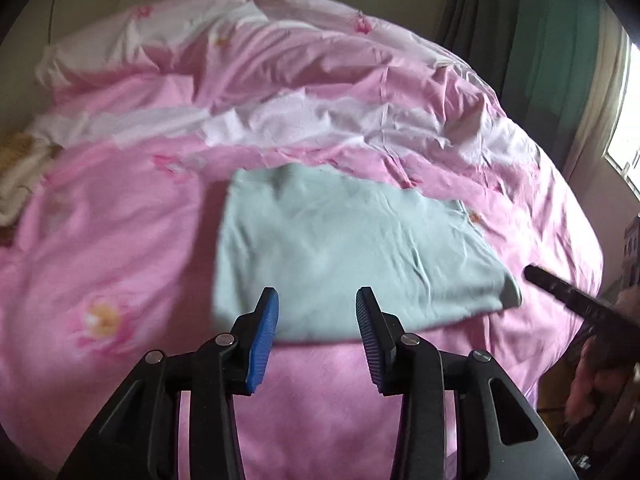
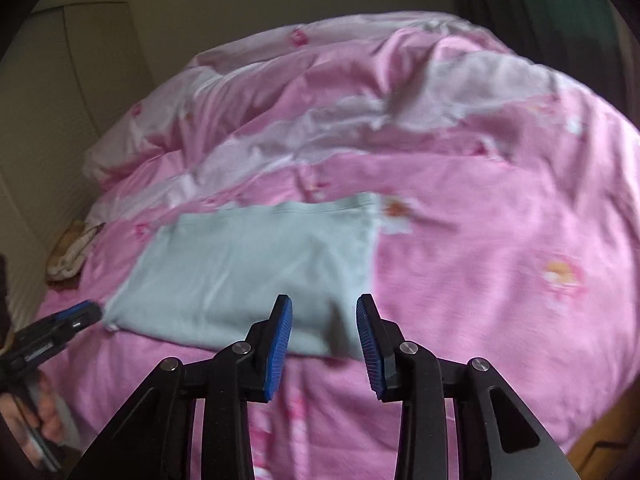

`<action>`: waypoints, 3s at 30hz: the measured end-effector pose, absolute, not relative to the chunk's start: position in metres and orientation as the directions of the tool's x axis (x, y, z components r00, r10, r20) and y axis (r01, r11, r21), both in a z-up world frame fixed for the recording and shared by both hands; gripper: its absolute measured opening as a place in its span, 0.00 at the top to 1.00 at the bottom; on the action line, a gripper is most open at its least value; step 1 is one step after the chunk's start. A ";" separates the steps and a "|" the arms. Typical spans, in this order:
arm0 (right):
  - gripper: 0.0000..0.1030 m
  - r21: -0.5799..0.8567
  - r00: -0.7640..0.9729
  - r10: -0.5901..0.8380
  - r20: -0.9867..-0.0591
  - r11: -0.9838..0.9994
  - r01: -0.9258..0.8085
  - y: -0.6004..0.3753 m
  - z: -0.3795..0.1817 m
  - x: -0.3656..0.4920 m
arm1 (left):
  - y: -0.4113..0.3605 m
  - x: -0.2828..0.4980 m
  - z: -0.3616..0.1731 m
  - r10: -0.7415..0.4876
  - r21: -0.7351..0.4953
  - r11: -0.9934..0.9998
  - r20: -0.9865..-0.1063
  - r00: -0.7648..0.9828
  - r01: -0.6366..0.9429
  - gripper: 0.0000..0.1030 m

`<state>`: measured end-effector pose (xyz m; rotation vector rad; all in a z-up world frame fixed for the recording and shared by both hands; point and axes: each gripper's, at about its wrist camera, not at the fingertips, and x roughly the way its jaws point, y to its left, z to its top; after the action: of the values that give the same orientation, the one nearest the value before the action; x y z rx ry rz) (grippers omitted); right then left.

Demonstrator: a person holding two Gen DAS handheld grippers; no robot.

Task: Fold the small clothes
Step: 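Open both grippers and move them back from the folded shirt, then grasp the folded shirt with the left gripper and fold it over again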

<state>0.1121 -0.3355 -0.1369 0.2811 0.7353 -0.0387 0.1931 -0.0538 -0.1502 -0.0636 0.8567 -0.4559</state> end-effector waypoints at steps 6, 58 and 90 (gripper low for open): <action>0.66 0.279 0.681 0.104 -0.724 0.948 0.151 -0.331 -0.168 0.136 | -0.055 0.209 -0.182 -0.374 -0.239 0.921 -0.761 0.530 0.307 0.61; 0.61 0.214 0.763 0.040 -0.645 0.968 0.131 -0.300 -0.134 0.129 | 0.003 0.206 -0.217 -0.419 -0.664 0.708 -0.669 0.615 -0.240 0.86; 0.61 0.317 0.727 -0.054 -0.684 0.876 0.363 -0.478 -0.148 0.076 | -0.291 0.175 -0.172 -0.550 -0.388 0.828 -0.703 0.450 0.405 0.90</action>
<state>0.0755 -0.4777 -0.1481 0.4557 0.7249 -0.2392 0.1750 -0.2911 -0.1721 -0.1726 0.9323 -0.5940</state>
